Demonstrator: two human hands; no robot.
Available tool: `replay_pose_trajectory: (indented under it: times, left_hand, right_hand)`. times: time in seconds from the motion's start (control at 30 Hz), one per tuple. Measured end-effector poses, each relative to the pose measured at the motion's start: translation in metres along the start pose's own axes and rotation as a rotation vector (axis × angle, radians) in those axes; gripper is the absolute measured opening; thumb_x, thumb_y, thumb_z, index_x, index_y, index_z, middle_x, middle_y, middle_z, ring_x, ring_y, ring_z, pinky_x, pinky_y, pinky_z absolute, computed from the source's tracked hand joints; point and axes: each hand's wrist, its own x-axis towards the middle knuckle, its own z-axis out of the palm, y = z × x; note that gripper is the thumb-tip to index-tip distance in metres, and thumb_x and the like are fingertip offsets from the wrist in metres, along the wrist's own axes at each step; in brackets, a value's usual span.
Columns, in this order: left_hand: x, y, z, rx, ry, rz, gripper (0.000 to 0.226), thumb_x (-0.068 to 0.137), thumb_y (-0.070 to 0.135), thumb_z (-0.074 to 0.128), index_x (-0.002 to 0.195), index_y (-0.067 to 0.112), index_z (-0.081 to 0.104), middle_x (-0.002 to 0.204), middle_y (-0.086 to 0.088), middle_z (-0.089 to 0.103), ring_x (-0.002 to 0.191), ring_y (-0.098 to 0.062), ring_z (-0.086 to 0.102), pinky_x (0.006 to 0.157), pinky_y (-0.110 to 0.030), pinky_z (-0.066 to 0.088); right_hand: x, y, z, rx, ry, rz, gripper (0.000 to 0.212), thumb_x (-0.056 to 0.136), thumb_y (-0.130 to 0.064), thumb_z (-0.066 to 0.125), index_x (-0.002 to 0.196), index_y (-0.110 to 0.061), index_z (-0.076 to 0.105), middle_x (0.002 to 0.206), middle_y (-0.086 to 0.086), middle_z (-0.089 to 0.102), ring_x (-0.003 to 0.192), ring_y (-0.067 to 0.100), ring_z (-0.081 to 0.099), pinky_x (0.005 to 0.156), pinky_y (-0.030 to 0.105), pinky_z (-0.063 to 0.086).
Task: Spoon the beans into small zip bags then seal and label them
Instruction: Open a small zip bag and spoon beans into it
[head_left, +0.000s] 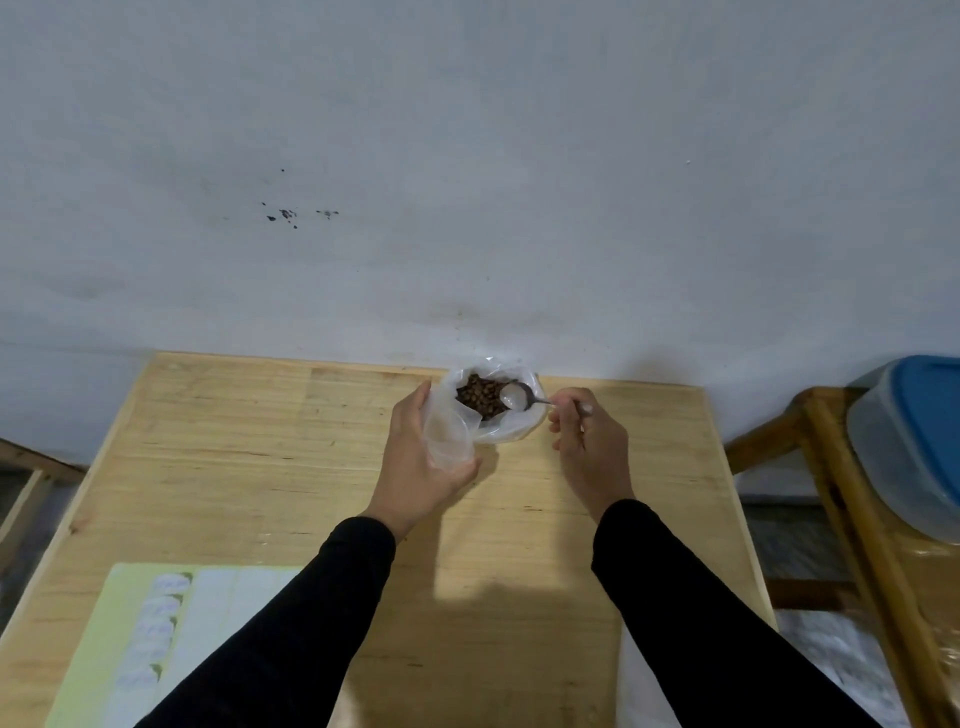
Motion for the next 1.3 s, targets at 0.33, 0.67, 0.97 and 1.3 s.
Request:
replay_pose_trajectory:
  times: [0.33, 0.67, 0.97, 1.3]
  left_hand:
    - [0.008, -0.001, 0.002, 0.074, -0.043, 0.006, 0.102, 0.069, 0.033, 0.081, 0.148, 0.013, 0.019, 0.136, 0.004, 0.028, 0.118, 0.004, 0.025, 0.09, 0.008, 0.016]
    - [0.024, 0.003, 0.015, 0.119, 0.005, -0.047, 0.108, 0.069, 0.031, 0.08, 0.149, 0.007, 0.012, 0.142, -0.006, 0.024, 0.121, 0.0, 0.021, 0.089, 0.01, 0.009]
    - [0.032, 0.001, 0.016, 0.121, 0.02, -0.063, 0.109, 0.072, 0.033, 0.079, 0.149, 0.007, 0.006, 0.145, -0.009, 0.019, 0.133, -0.013, 0.022, 0.095, 0.0, 0.01]
    - [0.014, -0.007, -0.001, 0.09, -0.086, 0.013, 0.109, 0.072, 0.032, 0.078, 0.15, 0.011, 0.005, 0.142, -0.002, 0.02, 0.123, 0.002, 0.021, 0.09, 0.01, 0.012]
  right_hand:
    - [0.01, 0.008, 0.033, 0.707, 0.068, 0.679, 0.022, 0.1, -0.013, 0.04, 0.092, -0.007, 0.06, 0.073, 0.01, 0.062, 0.055, 0.011, 0.059, 0.051, 0.019, 0.051]
    - [0.025, -0.009, 0.003, 0.836, 0.121, 0.643, 0.031, 0.101, -0.016, 0.037, 0.086, -0.006, 0.062, 0.066, 0.009, 0.063, 0.049, 0.01, 0.059, 0.047, 0.018, 0.05]
    - [0.018, -0.04, -0.02, 0.637, -0.067, 0.351, 0.03, 0.101, -0.016, 0.036, 0.087, -0.011, 0.062, 0.07, 0.007, 0.06, 0.059, 0.011, 0.059, 0.047, 0.02, 0.047]
    - [0.018, -0.021, -0.01, 0.403, -0.028, 0.233, 0.028, 0.1, -0.013, 0.04, 0.09, -0.019, 0.065, 0.075, 0.004, 0.06, 0.065, 0.008, 0.058, 0.049, 0.022, 0.05]
